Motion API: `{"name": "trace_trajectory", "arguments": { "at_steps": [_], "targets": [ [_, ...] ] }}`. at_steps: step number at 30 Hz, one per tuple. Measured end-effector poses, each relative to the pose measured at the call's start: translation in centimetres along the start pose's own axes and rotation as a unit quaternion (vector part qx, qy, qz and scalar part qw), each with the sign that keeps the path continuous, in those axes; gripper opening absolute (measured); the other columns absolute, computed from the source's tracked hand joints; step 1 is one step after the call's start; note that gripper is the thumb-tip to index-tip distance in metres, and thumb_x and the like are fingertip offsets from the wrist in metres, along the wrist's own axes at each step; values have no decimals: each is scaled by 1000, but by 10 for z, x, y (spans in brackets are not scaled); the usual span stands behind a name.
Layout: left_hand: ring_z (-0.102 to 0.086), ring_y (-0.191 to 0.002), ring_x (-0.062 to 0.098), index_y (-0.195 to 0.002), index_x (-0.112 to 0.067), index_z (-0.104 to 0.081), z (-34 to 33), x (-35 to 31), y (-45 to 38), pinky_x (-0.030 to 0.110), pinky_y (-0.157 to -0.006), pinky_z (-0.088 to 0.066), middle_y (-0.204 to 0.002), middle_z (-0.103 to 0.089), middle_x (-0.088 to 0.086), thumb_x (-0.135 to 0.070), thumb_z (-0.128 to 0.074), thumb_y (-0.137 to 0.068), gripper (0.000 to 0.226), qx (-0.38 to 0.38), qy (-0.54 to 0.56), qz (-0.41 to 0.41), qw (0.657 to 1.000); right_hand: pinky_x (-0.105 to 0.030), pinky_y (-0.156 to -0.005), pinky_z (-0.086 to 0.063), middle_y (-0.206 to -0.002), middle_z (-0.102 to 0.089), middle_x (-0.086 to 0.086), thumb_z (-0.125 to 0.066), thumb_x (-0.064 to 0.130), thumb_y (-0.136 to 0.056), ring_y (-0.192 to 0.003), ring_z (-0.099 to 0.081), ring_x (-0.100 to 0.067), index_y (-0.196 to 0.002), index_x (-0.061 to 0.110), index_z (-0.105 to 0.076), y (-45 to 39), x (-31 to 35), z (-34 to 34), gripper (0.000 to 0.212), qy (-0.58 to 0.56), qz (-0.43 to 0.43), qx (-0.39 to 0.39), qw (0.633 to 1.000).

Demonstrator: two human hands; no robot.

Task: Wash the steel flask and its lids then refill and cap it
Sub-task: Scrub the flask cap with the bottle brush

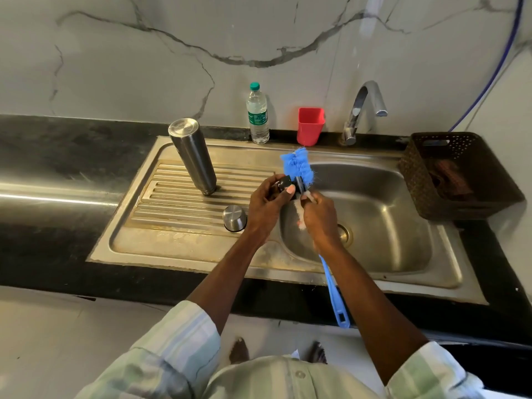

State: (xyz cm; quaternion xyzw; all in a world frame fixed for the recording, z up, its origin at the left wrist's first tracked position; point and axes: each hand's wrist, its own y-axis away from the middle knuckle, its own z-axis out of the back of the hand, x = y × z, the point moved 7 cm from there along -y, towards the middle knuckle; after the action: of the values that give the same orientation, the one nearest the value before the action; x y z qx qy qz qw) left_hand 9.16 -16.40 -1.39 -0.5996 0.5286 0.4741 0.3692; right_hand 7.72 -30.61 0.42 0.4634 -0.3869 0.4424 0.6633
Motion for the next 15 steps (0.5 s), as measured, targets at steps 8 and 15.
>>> {"name": "trace_trajectory", "arguments": {
  "at_steps": [8, 15],
  "targets": [
    [-67, -108, 32, -116, -8, -65, 8, -4, -3, 50, -99, -53, -113, -71, 17, -10, -78, -82, 36, -35, -36, -11, 999, -50, -72, -58, -98, -70, -6, -46, 36, -89, -72, -65, -18, -126, 42, -56, 8, -4, -7, 39, 51, 11, 4, 999],
    [-69, -94, 19, -109, -12, -65, 12, -6, -4, 48, -92, -56, -101, -73, 7, -15, -81, -81, 32, -118, -75, -18, 990, -50, -80, -57, -109, -70, -5, -46, 39, -85, -88, -67, -26, -131, 45, -51, 6, -11, -22, 47, 63, 4, 29, 998]
  ]
}}
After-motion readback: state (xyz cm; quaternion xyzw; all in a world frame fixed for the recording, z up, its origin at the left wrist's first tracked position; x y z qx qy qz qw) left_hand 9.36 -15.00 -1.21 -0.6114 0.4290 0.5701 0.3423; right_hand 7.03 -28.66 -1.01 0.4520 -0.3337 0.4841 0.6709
